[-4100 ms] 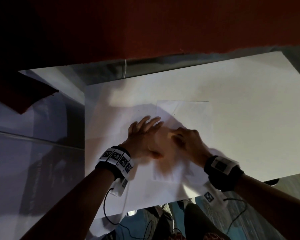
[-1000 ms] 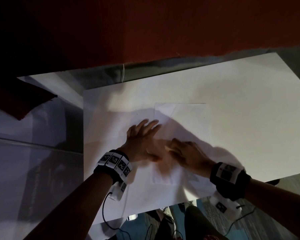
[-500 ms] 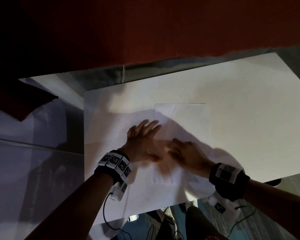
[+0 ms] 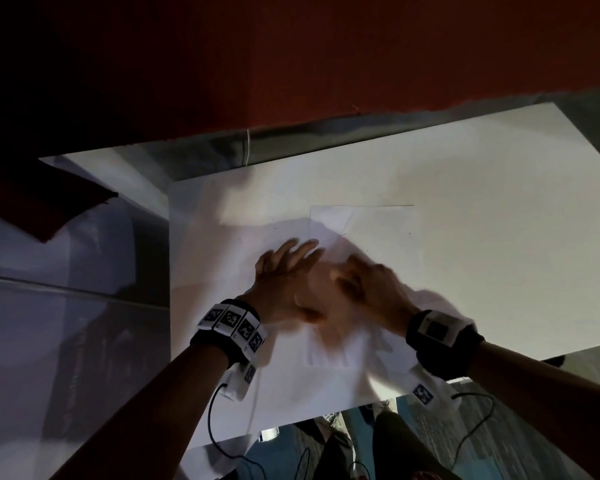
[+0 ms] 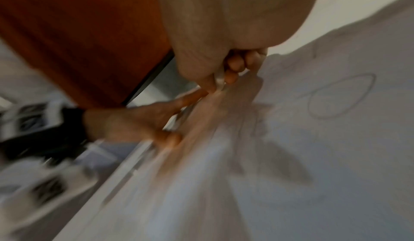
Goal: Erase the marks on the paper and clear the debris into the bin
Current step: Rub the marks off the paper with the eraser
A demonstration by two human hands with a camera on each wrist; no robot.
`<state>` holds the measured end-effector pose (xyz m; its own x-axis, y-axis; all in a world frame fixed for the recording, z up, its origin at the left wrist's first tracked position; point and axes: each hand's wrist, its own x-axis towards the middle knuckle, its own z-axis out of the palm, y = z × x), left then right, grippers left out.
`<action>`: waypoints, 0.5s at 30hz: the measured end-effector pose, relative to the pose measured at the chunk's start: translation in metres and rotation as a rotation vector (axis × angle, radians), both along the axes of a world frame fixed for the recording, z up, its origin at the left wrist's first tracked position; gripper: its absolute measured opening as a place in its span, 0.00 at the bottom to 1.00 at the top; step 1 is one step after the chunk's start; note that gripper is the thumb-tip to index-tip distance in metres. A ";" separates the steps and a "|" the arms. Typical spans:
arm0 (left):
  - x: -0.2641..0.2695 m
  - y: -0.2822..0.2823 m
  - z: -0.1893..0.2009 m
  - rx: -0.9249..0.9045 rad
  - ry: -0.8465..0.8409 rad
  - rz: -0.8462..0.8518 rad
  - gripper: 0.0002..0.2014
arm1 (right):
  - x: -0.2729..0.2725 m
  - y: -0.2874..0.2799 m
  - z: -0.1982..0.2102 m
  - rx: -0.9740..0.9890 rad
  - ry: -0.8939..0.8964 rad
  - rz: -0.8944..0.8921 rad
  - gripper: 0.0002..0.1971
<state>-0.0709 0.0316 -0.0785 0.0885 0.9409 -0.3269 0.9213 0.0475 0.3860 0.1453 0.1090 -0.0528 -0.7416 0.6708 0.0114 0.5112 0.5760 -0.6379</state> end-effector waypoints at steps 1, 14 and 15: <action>0.000 0.001 -0.001 0.000 0.013 -0.005 0.63 | -0.002 -0.011 0.000 0.024 0.006 0.115 0.03; 0.001 0.000 -0.001 -0.006 -0.005 0.010 0.64 | -0.009 0.017 -0.012 0.049 -0.057 -0.051 0.07; 0.001 0.000 -0.001 -0.007 0.003 0.007 0.64 | -0.010 0.012 -0.009 0.063 -0.043 0.012 0.06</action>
